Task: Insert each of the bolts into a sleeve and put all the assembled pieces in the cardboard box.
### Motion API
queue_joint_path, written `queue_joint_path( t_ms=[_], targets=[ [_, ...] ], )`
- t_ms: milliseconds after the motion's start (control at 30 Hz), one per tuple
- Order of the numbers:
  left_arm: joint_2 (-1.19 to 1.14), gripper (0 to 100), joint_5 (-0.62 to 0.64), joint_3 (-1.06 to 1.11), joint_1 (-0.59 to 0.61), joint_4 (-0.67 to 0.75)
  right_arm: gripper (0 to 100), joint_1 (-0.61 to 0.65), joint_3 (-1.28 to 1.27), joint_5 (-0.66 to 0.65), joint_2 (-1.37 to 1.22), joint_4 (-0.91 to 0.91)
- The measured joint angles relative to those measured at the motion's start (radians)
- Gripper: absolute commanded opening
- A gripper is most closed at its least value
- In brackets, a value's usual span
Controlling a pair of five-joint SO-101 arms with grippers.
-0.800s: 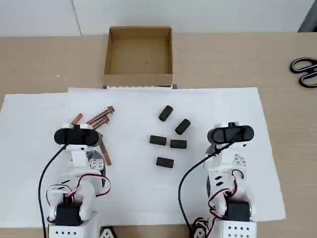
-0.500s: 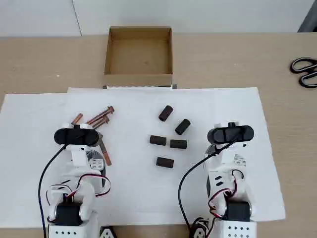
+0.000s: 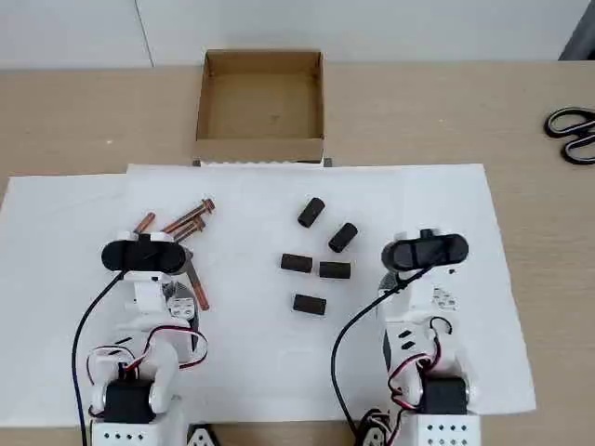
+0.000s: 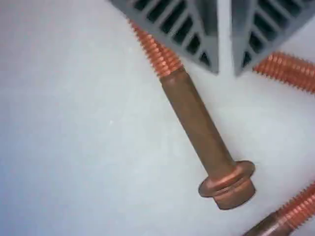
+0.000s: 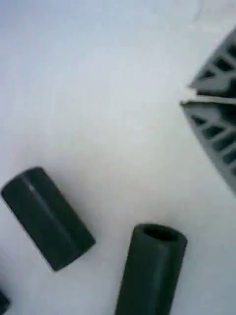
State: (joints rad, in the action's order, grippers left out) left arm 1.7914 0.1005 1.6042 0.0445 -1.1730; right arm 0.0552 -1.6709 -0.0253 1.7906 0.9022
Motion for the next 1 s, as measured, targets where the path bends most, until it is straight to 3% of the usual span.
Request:
queue_joint_path(
  t_ms=[233,533,767,1000],
  targets=[
    [0.0,1,0.0,0.0,0.0,0.0,0.4,0.087,0.0,0.0,0.0,0.0],
    [0.002,1,0.0,0.002,-0.018,0.017,0.4,0.091,0.021,0.0,-0.003,0.008],
    [0.002,1,0.0,-0.192,0.08,0.005,0.4,0.075,0.27,0.061,-0.046,0.178],
    [-0.219,1,-0.025,-0.379,0.091,-0.1,0.5,0.009,0.583,0.063,-0.396,0.23]
  ],
)
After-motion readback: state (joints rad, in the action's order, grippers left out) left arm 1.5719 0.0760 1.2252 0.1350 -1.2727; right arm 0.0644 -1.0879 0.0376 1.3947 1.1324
